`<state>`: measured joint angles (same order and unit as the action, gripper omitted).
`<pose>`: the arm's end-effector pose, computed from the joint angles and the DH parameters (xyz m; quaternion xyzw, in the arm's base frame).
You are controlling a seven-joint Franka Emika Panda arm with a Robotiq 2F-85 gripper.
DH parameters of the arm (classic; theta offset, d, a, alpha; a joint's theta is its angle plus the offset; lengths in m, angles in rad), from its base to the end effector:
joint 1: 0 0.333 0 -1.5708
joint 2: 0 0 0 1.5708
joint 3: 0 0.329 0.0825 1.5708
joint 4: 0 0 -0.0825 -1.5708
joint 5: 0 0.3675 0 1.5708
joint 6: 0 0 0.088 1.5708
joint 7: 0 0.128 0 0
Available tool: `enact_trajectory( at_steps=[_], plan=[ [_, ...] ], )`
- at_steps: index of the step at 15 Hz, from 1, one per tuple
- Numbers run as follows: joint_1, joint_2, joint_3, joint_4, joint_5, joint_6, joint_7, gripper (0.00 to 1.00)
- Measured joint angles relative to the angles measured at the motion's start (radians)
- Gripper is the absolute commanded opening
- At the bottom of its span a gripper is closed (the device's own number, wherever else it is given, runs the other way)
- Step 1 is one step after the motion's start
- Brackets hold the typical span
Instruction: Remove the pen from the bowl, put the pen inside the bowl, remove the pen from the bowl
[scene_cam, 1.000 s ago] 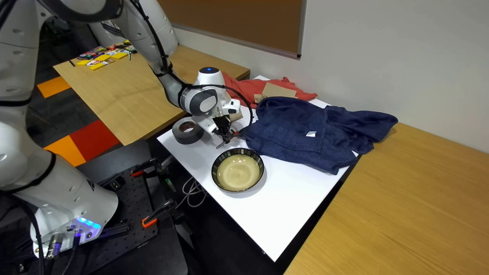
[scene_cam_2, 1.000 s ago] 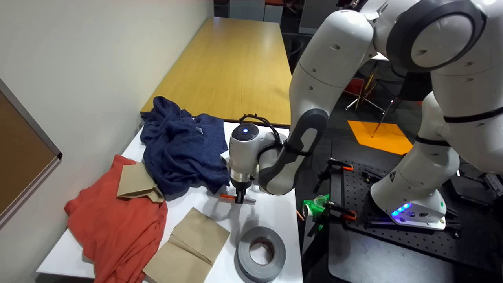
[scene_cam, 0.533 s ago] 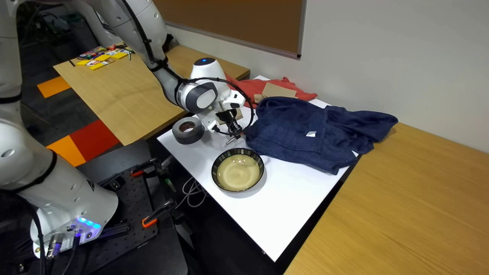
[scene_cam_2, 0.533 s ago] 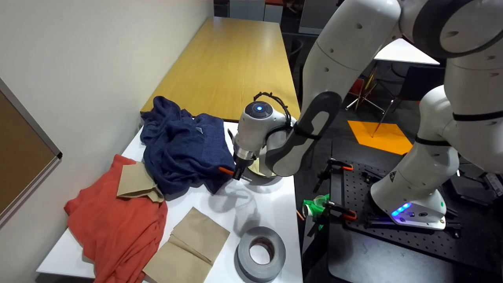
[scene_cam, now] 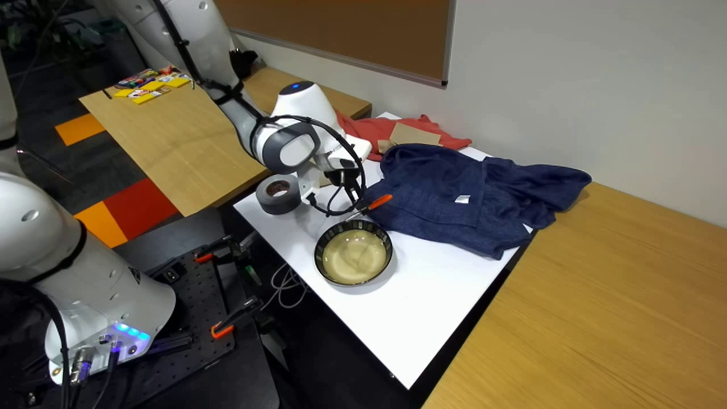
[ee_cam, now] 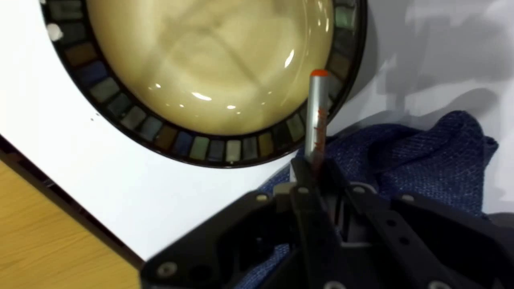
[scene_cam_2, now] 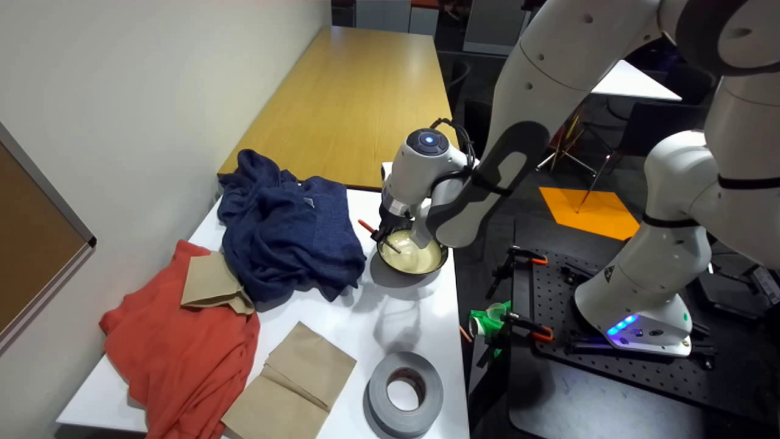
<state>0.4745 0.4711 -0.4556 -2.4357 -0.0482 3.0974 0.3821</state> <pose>0.5076 0.0017 0.1653 0.9806 -0.1221 0.1331 0.0760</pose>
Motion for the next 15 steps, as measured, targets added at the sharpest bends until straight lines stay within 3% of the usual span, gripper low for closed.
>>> enact_trajectory(
  at_steps=[5, 6, 8, 15],
  plan=[
    [0.128, 0.022, -0.154, -0.029, 0.070, -0.002, 0.099, 0.03],
    [0.144, 0.029, -0.168, -0.031, 0.088, -0.003, 0.107, 0.38],
    [0.164, 0.043, -0.184, -0.033, 0.121, -0.009, 0.120, 0.45],
    [0.192, 0.065, -0.192, -0.033, 0.176, -0.017, 0.135, 0.98]
  ],
)
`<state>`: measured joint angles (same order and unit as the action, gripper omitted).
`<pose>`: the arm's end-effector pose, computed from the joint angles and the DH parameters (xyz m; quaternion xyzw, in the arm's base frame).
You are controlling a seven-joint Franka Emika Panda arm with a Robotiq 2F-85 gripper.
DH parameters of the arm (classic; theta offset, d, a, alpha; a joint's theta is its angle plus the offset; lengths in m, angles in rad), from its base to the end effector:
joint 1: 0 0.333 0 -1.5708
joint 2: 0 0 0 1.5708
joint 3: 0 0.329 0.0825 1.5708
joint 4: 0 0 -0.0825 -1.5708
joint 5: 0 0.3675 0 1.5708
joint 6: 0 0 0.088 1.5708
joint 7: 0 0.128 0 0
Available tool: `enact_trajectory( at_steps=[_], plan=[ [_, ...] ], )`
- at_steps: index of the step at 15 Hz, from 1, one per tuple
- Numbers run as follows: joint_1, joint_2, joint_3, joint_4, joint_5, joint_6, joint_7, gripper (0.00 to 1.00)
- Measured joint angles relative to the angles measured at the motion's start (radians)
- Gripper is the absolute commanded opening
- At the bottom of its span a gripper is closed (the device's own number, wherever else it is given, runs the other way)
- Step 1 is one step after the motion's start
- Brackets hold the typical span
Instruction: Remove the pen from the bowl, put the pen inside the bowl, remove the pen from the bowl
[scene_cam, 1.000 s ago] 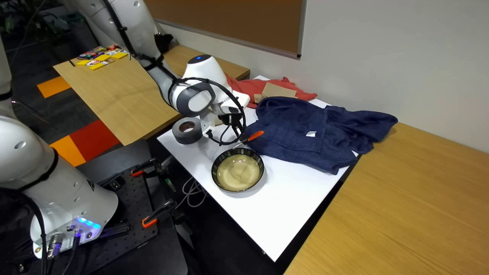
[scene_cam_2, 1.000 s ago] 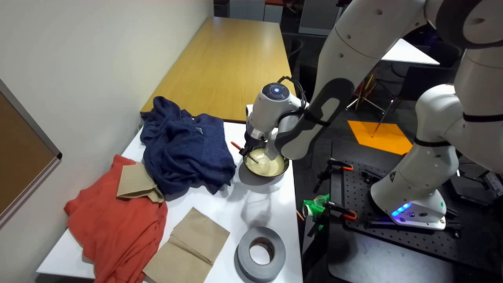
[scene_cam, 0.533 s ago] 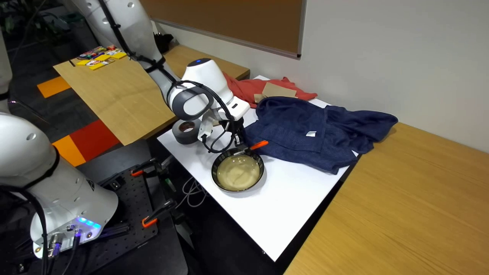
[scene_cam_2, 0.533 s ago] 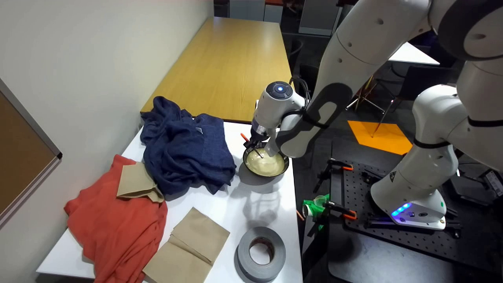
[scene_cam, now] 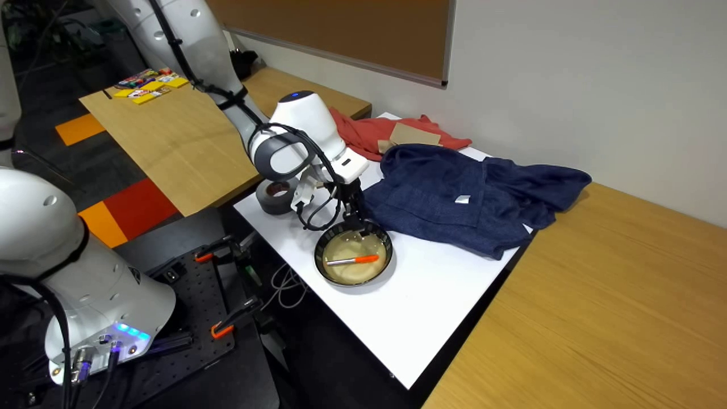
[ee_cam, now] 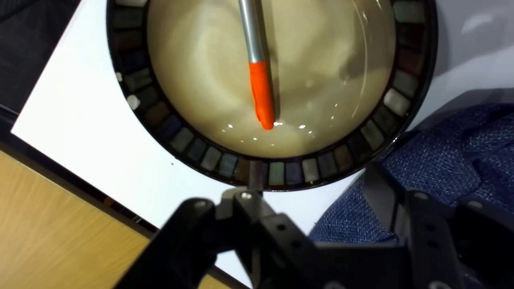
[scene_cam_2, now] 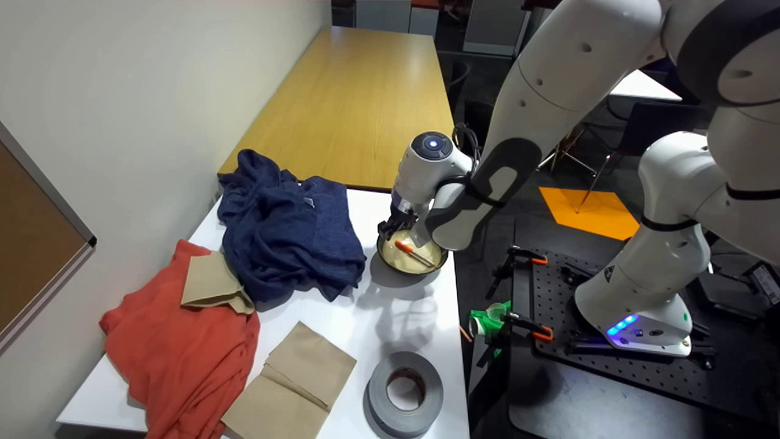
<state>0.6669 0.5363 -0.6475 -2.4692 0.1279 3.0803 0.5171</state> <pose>0.4912 -0.0236 0.1566 0.9509 -0.2565 0.1322 0.1116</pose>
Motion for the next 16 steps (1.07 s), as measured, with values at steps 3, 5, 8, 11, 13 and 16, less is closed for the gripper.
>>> enact_trajectory(
  at_steps=[3, 5, 8, 11, 13, 16],
  plan=[
    [-0.001, -0.001, 0.000, 0.000, 0.001, -0.006, 0.000, 1.00],
    [-0.001, -0.003, 0.000, 0.000, 0.001, -0.016, -0.002, 1.00],
    [-0.006, -0.018, 0.000, -0.002, -0.003, -0.048, -0.008, 1.00],
    [-0.021, -0.049, 0.001, -0.010, -0.018, -0.093, -0.026, 1.00],
    [-0.046, -0.074, 0.011, -0.014, -0.046, -0.122, -0.027, 1.00],
    [-0.138, -0.116, 0.080, -0.017, -0.072, -0.161, -0.064, 1.00]
  ],
)
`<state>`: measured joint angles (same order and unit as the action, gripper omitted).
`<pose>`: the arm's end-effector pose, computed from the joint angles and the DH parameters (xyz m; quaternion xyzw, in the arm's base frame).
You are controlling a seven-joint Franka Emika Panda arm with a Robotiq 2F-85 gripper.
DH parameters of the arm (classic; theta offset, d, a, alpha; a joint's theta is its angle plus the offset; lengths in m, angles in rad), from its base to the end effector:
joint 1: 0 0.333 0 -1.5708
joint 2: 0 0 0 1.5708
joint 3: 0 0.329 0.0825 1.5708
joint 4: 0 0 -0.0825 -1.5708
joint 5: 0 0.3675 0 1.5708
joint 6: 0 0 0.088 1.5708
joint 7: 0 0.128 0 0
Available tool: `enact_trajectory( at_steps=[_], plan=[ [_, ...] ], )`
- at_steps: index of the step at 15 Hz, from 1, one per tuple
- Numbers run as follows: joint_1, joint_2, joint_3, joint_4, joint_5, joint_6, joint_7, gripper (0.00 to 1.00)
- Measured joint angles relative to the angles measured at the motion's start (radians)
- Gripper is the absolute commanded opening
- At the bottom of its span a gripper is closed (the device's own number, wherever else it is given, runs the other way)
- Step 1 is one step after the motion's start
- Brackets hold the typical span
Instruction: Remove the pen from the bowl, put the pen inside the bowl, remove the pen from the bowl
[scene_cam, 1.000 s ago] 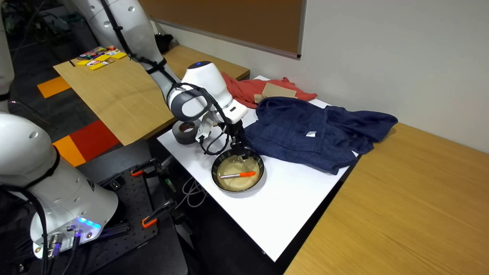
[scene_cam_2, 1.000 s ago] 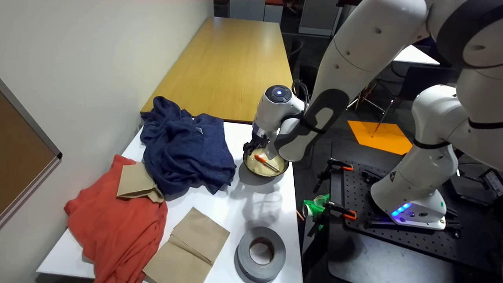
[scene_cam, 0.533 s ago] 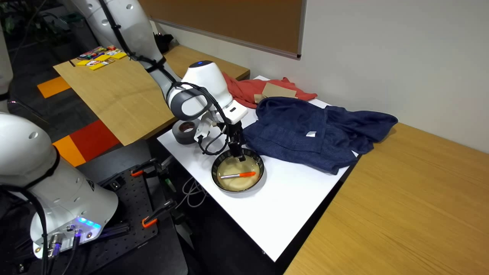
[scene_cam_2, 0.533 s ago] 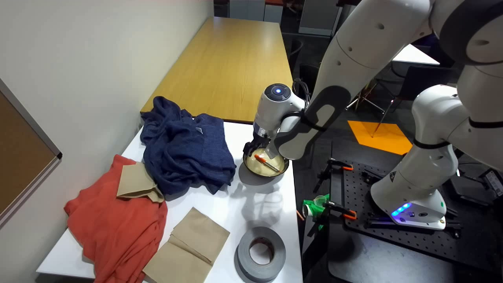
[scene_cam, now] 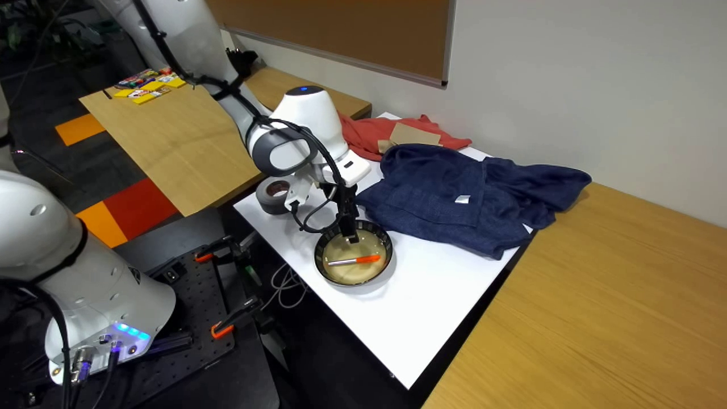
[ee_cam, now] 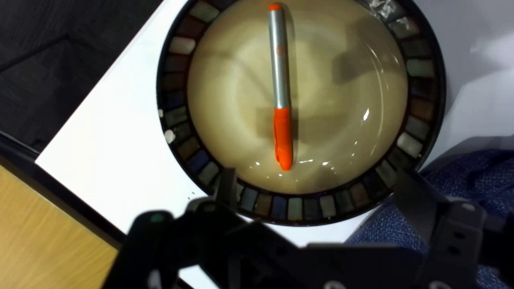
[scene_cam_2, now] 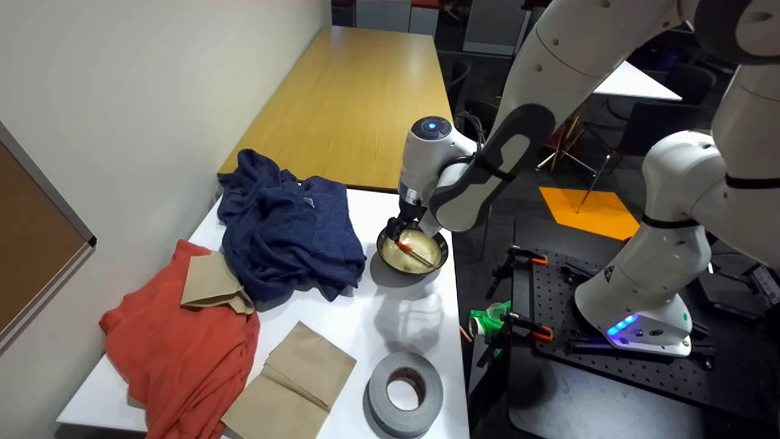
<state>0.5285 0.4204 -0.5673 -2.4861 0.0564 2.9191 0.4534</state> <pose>0.4760 -0.0397 0.1676 0.9632 -0.2450 0.0612 0.0916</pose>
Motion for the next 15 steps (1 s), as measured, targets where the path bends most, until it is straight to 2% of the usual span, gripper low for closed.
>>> enact_trajectory(
  at_steps=[5, 7, 10, 15],
  plan=[
    [-0.288, -0.050, 0.259, 0.001, 0.005, -0.071, -0.132, 1.00],
    [-0.384, -0.049, 0.338, 0.001, 0.011, -0.086, -0.174, 1.00],
    [-0.472, -0.036, 0.401, 0.002, 0.014, -0.087, -0.202, 1.00],
    [-0.529, -0.001, 0.441, 0.016, 0.018, -0.084, -0.212, 1.00]
  ],
)
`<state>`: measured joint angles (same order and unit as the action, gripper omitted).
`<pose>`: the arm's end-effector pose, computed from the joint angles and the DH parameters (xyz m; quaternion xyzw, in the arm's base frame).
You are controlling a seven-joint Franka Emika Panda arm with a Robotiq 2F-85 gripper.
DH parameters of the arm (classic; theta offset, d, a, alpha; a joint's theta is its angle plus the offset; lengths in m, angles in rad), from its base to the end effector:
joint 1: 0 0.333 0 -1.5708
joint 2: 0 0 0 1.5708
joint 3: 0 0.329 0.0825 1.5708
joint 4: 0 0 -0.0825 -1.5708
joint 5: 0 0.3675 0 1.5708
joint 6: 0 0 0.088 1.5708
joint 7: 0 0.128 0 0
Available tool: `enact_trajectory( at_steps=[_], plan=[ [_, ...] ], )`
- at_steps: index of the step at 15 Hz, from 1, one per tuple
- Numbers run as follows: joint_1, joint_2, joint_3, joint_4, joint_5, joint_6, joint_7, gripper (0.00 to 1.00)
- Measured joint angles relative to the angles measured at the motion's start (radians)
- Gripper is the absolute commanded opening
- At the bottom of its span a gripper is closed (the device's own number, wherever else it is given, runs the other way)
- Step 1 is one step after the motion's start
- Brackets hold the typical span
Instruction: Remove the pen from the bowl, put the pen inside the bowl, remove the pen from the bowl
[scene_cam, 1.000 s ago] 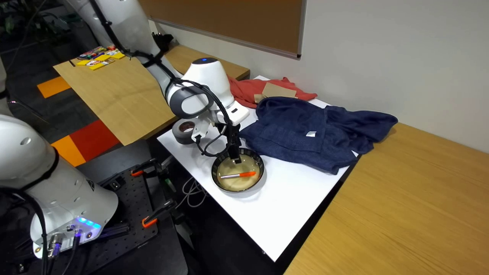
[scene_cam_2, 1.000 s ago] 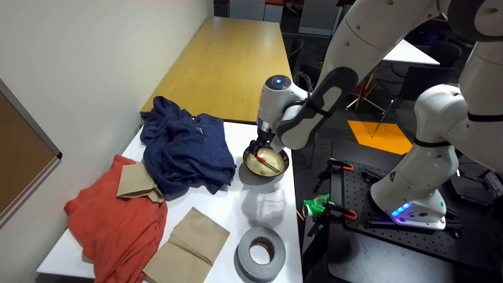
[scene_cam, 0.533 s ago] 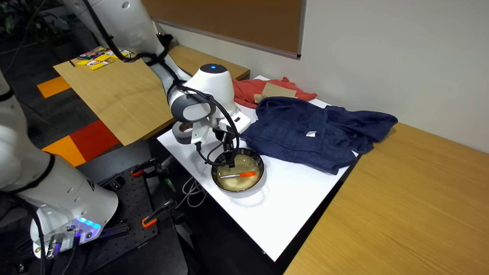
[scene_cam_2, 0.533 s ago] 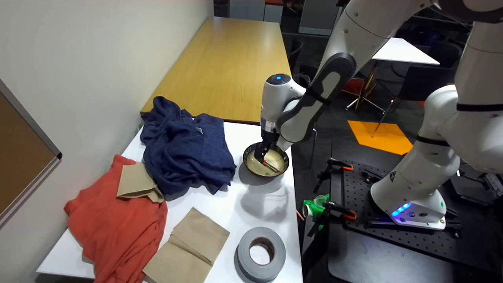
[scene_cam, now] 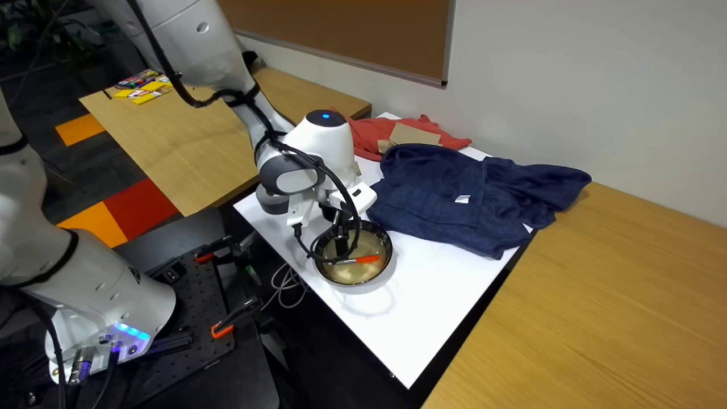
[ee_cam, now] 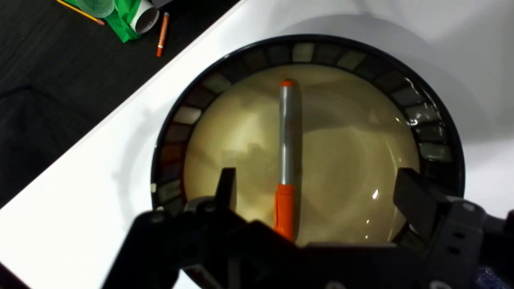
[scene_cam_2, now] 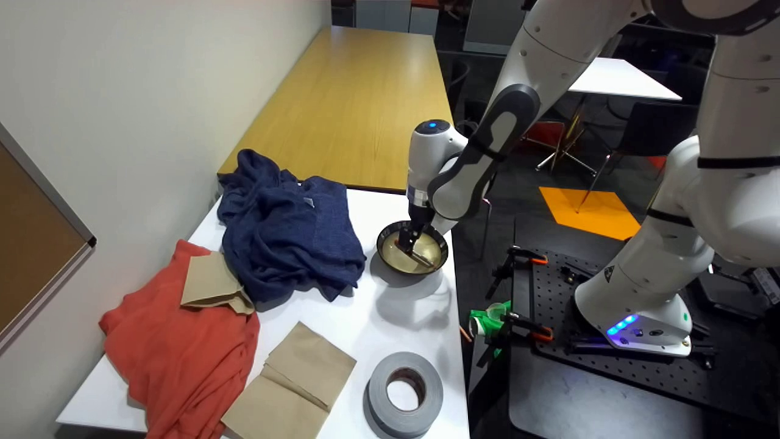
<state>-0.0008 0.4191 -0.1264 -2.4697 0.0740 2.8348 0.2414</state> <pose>0.4578 -0.0672 0.1340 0.9765 -0.2133 -0.0236 0.0169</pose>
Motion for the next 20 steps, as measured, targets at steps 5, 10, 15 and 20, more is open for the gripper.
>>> enact_trajectory(
  at_steps=[5, 10, 15, 20],
  plan=[
    [-0.004, 0.058, 0.007, 0.028, 0.000, 0.037, 0.000, 1.00],
    [-0.004, 0.125, 0.005, 0.055, 0.000, 0.106, 0.000, 1.00],
    [-0.004, 0.182, 0.002, 0.085, 0.000, 0.132, 0.000, 0.56],
    [-0.002, 0.206, 0.002, 0.100, 0.000, 0.151, 0.000, 0.19]
  ],
)
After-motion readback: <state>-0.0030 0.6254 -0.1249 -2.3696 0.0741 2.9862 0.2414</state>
